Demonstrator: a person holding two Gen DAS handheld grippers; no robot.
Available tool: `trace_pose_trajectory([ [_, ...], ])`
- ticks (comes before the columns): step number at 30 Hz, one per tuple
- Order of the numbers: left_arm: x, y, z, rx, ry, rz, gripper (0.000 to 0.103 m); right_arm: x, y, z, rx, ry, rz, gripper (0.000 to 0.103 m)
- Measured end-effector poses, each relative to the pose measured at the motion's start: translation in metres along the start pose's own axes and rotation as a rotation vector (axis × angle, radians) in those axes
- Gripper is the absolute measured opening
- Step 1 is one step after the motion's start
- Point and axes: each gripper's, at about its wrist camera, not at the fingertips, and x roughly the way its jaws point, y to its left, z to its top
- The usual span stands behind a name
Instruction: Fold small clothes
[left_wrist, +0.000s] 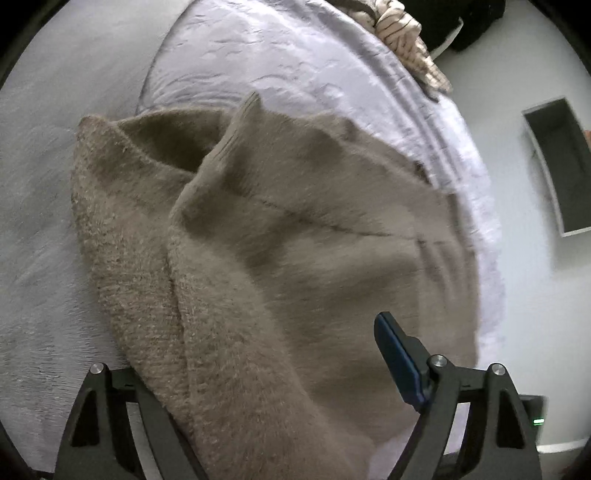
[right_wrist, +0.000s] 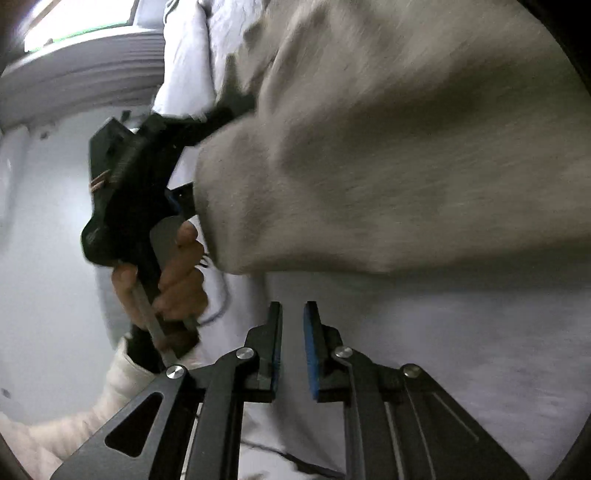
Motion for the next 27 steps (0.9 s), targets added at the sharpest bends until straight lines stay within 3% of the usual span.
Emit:
trace_pose_trajectory([
  [1, 0.003, -0.001, -0.001, 0.001, 0.005, 0.018, 0.085, -0.016, -0.002, 0.002, -0.012, -0.032, -0.032, 0.018],
  [3, 0.006, 0.000, -0.001, 0.001, 0.011, 0.045, 0.085, -0.039, -0.003, 0.010, -0.025, -0.102, -0.083, 0.038],
  [4, 0.007, 0.000, -0.001, 0.002, 0.009, 0.056, 0.085, -0.047, 0.003, 0.023, -0.034, -0.152, -0.107, 0.052],
  [5, 0.008, -0.001, 0.000, 0.003, 0.005, 0.066, 0.085, -0.056, 0.002, 0.027, -0.043, -0.187, -0.126, 0.052],
  [6, 0.007, -0.003, 0.000, 0.008, -0.008, 0.083, 0.081, -0.065, 0.002, 0.037, -0.056, -0.225, -0.149, 0.049],
  [7, 0.007, -0.004, 0.000, 0.016, -0.019, 0.103, 0.060, -0.064, 0.003, 0.051, -0.062, -0.244, -0.162, 0.028],
  [8, 0.007, -0.006, 0.000, 0.026, -0.020, 0.134, 0.052, -0.066, 0.006, 0.059, -0.070, -0.256, -0.180, 0.006],
  [10, 0.009, -0.005, 0.002, 0.018, -0.025, 0.167, 0.030, -0.068, 0.005, 0.079, -0.095, -0.285, -0.237, 0.006],
  [14, 0.003, -0.005, 0.004, 0.017, -0.045, 0.163, 0.024, -0.062, 0.003, 0.104, -0.149, -0.275, -0.289, 0.006],
  [18, -0.013, -0.019, 0.001, 0.047, -0.090, 0.155, 0.022, -0.013, -0.004, 0.120, -0.199, -0.179, -0.385, 0.005],
  [27, -0.044, -0.113, 0.011, 0.208, -0.197, 0.123, 0.021, -0.042, -0.023, 0.116, -0.168, -0.172, -0.252, 0.004],
])
